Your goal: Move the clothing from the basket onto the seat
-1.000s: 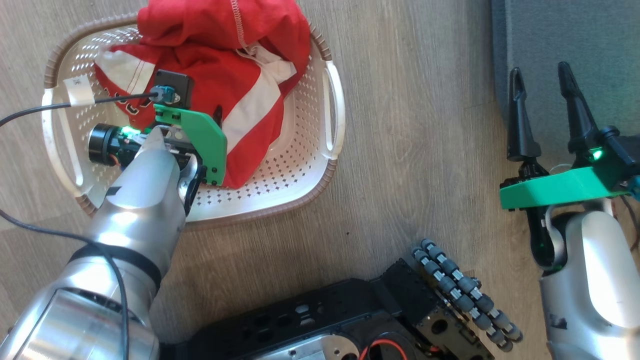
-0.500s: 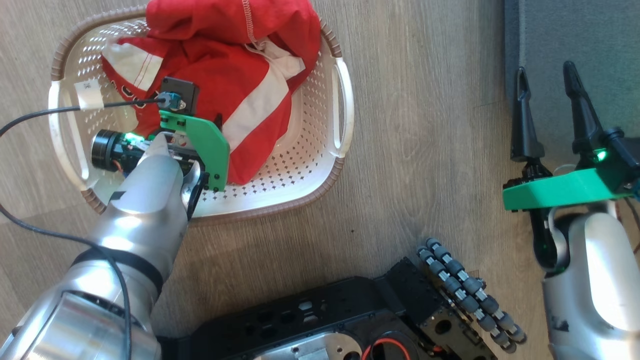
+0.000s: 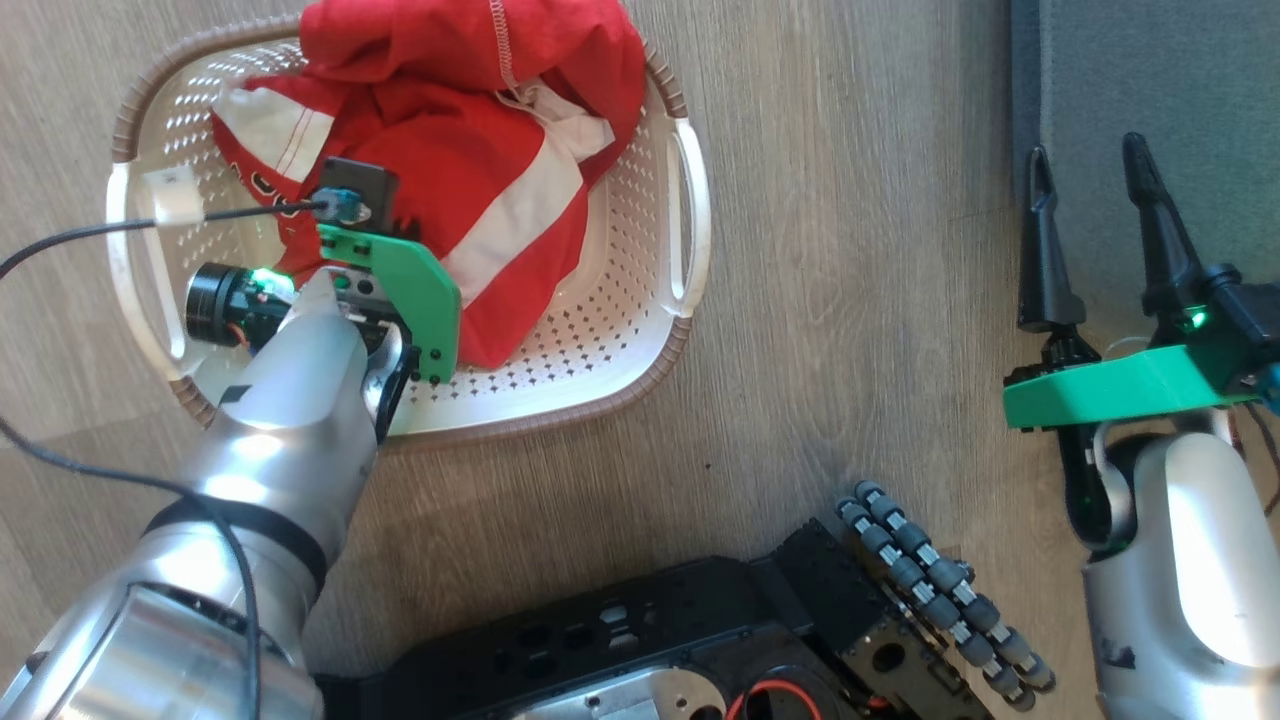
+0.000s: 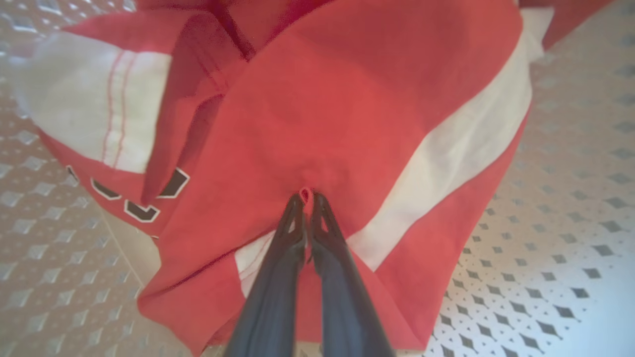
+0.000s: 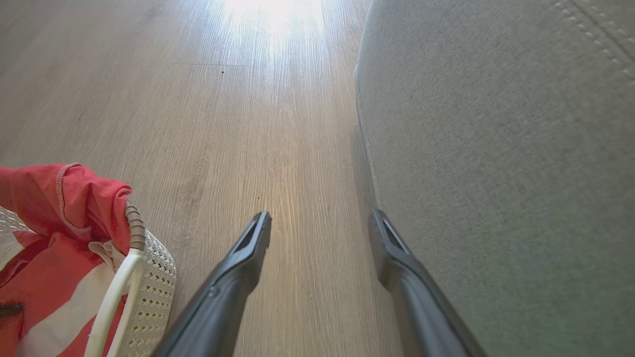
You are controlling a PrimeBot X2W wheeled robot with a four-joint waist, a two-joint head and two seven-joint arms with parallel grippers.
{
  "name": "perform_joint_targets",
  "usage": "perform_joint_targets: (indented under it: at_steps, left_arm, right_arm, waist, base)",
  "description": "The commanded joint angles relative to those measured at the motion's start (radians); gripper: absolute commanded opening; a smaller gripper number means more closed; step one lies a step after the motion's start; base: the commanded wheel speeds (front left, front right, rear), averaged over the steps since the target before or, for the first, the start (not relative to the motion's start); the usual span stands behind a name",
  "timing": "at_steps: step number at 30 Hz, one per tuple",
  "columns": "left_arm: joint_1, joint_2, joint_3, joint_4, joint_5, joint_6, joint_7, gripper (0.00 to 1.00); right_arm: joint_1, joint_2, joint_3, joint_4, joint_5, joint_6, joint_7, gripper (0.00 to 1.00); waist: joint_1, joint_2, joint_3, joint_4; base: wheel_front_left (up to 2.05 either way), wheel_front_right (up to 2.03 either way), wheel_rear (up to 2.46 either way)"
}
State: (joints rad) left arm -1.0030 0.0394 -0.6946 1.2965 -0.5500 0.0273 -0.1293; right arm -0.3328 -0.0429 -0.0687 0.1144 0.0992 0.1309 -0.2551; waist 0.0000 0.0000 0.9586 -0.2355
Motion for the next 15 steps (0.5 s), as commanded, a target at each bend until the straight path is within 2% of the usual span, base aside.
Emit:
perform_joint_targets:
  at_steps: [1,5,10,15]
  left_arm:
    - [0.032,0.011,0.023,-0.006,-0.017,-0.006,-0.024,0.00]
    - [0.020,0.019,0.068,-0.008,-0.062,-0.027,-0.091,0.00]
    - [0.057,0.034,0.121,-0.035,-0.103,-0.054,-0.129,0.00]
    - [0.135,0.064,0.202,-0.171,-0.110,-0.053,-0.132,0.00]
  right_arm:
    - [0.047,-0.007,0.015,-0.020,0.000,0.000,-0.007,1.00]
    - [0.015,-0.007,0.041,-0.010,0.013,0.000,-0.007,1.00]
    - [-0.008,-0.007,0.050,0.023,0.005,0.000,-0.007,1.00]
    - [-0.010,-0.007,0.054,0.056,-0.015,0.000,-0.007,1.00]
  waist:
    - [0.0000,0.0000,-0.004,0.001]
    - [0.0000,0.0000,-0.023,0.005]
    - [0.0000,0.0000,-0.128,0.048]
    - [0.0000,0.0000,-0.254,0.100]
  base:
    - [0.00,0.00,0.00]
    - [0.00,0.00,0.00]
    - [0.00,0.00,0.00]
    - [0.00,0.00,0.00]
